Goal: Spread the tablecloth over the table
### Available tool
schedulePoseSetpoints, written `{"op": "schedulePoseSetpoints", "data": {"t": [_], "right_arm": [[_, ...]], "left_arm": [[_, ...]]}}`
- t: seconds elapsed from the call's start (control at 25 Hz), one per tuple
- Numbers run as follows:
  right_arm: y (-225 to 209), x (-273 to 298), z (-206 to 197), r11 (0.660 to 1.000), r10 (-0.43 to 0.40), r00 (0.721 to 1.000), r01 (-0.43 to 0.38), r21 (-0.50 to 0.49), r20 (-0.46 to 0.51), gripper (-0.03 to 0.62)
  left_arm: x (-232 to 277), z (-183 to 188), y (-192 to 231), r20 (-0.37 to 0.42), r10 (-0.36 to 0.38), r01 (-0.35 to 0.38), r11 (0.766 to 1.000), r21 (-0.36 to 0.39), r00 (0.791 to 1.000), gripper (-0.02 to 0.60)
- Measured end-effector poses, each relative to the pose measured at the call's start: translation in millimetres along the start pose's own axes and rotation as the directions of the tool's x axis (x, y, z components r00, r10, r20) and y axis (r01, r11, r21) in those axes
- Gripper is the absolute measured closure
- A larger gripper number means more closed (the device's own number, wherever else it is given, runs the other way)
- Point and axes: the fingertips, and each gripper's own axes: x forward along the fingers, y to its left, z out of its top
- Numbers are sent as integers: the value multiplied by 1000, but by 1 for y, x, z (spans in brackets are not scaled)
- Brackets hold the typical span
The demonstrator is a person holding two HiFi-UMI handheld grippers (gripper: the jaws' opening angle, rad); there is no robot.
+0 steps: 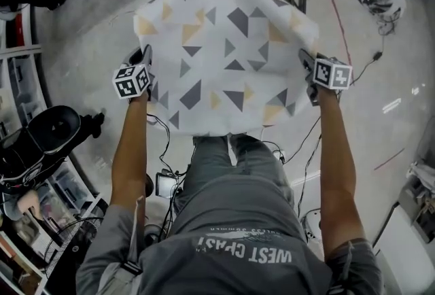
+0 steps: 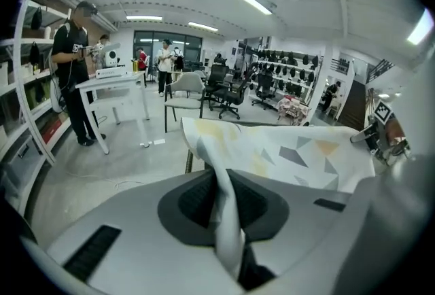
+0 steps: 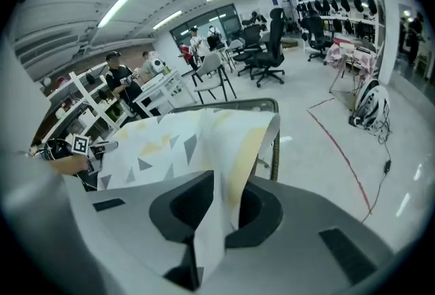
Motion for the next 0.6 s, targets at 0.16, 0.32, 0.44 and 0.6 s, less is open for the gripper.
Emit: {"op": "schedulePoseSetpoints", "data": {"t": [0.16,0.32,0.44,0.6], "right_arm": [[-44,46,-35,998,-52,993,54,21,-102,546],[-70,64,-51,990,-76,979,96,99,-189,550],[-72,62,-44,992,-84,974,102,78,-209,562],[-63,47,-30,993,-112,988,108,-41,-105,551]], "left_arm": [[27,-33,16,-55,15,-18,998,-56,998,548],[23,-36,24,-106,82,-89,994,-63,991,549],[7,-17,16,-59,73,-75,997,-32,996,551],[-10,13,-13,42,37,-40,995,90,998,551]]}}
